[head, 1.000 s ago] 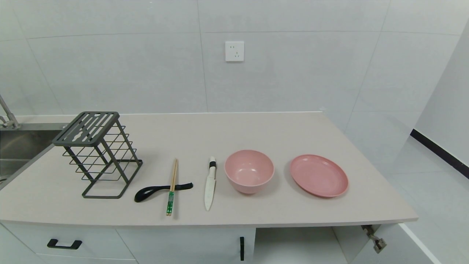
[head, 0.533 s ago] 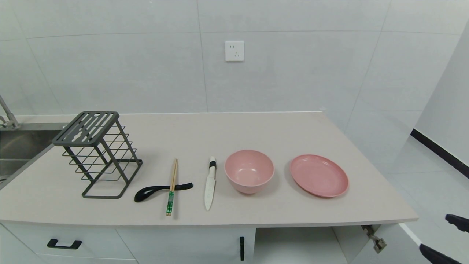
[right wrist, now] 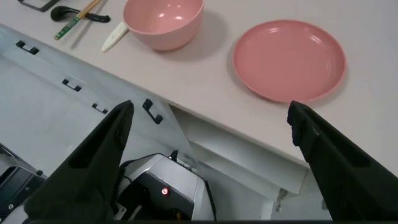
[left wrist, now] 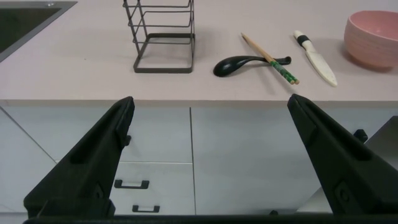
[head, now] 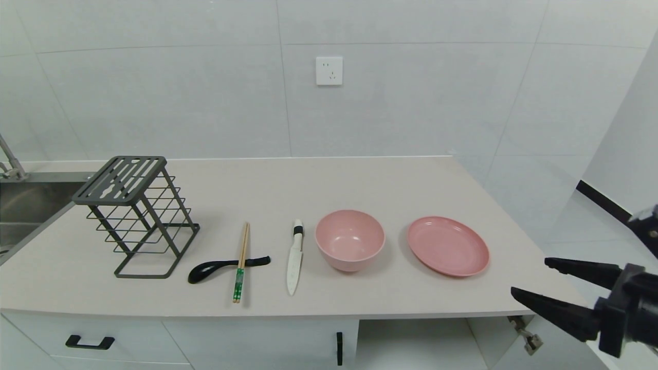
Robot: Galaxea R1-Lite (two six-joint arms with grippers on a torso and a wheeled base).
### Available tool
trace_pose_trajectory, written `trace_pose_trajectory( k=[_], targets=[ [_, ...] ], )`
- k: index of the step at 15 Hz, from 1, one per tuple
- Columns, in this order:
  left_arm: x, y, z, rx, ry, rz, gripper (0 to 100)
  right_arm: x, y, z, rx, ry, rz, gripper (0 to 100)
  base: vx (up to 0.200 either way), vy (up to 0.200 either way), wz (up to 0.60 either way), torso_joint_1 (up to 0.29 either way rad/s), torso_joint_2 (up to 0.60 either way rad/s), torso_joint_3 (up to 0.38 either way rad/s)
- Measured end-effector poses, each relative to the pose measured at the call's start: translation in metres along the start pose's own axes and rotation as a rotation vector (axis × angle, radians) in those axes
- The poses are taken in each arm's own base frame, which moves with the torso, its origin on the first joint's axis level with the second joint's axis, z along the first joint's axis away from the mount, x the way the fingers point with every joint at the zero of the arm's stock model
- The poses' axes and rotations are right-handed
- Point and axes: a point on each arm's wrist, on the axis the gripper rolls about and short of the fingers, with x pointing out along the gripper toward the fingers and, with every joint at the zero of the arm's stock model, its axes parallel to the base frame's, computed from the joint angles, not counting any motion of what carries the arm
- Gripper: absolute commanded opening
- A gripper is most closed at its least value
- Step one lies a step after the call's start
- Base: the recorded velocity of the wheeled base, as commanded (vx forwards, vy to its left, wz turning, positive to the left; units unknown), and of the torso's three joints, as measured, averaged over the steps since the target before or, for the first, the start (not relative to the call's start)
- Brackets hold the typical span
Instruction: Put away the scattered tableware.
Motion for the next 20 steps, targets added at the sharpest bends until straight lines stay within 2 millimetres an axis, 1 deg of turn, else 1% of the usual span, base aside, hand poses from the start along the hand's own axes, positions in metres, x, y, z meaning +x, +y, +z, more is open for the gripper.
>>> trace_pose_trajectory(
  k=[2,5,7,10,13,17,20],
  targets=[
    [0.0,0.0,0.0,0.001,0.0,0.003,100,0.016,-0.007,0.013,0.016,0.012,-0.049,100,0.0,0.0,0.0,0.0,0.0,0.0],
    [0.0,0.0,0.0,0.001,0.0,0.003,100,0.046,-0.029,0.015,0.012,0.008,-0.159,100,0.0,0.0,0.0,0.0,0.0,0.0],
    [0.0,0.0,0.0,0.001,0.0,0.003,100,0.065,-0.048,0.009,0.005,-0.008,-0.212,100,0.0,0.0,0.0,0.0,0.0,0.0],
    [0.0,0.0,0.0,0.002,0.0,0.002,100,0.097,-0.076,-0.008,0.021,0.009,-0.242,100,0.0,0.0,0.0,0.0,0.0,0.0],
    [0.0,0.0,0.0,0.001,0.0,0.002,100,0.125,-0.094,-0.025,0.048,0.068,-0.239,100,0.0,0.0,0.0,0.0,0.0,0.0],
    [0.0,0.0,0.0,0.0,0.0,0.002,100,0.148,-0.119,-0.036,0.079,0.106,-0.273,100,0.0,0.0,0.0,0.0,0.0,0.0],
    [0.0,0.0,0.0,0.0,0.0,0.002,100,0.165,-0.134,-0.042,0.075,0.069,-0.287,100,0.0,0.0,0.0,0.0,0.0,0.0]
  ],
)
